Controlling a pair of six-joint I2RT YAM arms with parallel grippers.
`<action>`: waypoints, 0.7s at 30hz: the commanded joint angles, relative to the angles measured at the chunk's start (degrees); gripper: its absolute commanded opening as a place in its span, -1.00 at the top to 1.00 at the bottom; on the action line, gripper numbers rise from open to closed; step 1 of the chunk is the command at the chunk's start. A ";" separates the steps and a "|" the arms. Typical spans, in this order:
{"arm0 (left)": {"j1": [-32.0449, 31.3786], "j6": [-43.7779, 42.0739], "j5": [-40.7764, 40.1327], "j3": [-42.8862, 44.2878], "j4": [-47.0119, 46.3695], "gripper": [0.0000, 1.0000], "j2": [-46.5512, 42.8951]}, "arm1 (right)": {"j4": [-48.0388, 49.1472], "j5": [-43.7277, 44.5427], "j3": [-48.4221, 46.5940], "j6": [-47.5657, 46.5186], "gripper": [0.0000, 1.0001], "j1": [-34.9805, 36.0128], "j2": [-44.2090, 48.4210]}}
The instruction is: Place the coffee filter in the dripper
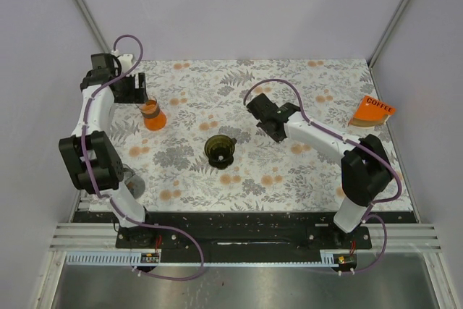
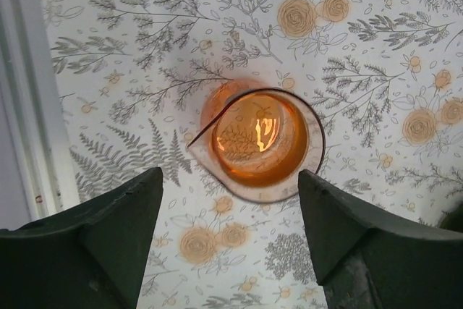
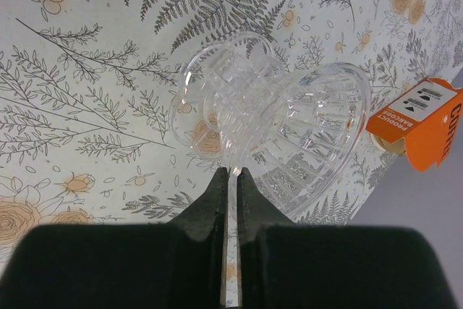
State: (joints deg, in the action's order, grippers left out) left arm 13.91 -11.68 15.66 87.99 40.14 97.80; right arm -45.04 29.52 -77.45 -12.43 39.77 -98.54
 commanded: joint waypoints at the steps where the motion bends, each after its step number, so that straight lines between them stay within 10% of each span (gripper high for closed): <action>1: -1.61 3.94 -1.95 5.08 -2.26 -0.57 5.02 | 1.35 2.30 0.81 -0.05 1.00 -0.66 2.83; 8: -3.54 4.04 -5.55 9.40 -1.03 -0.40 11.00 | 1.53 2.47 0.98 -0.14 1.00 -0.75 3.00; 21: -4.33 3.51 3.32 4.92 0.73 0.84 11.45 | 1.88 3.26 2.13 -0.23 1.00 -1.27 4.94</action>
State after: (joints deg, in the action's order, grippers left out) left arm 10.24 -8.36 15.51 93.95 40.99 109.36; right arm -44.77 29.58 -75.33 -12.43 39.11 -96.99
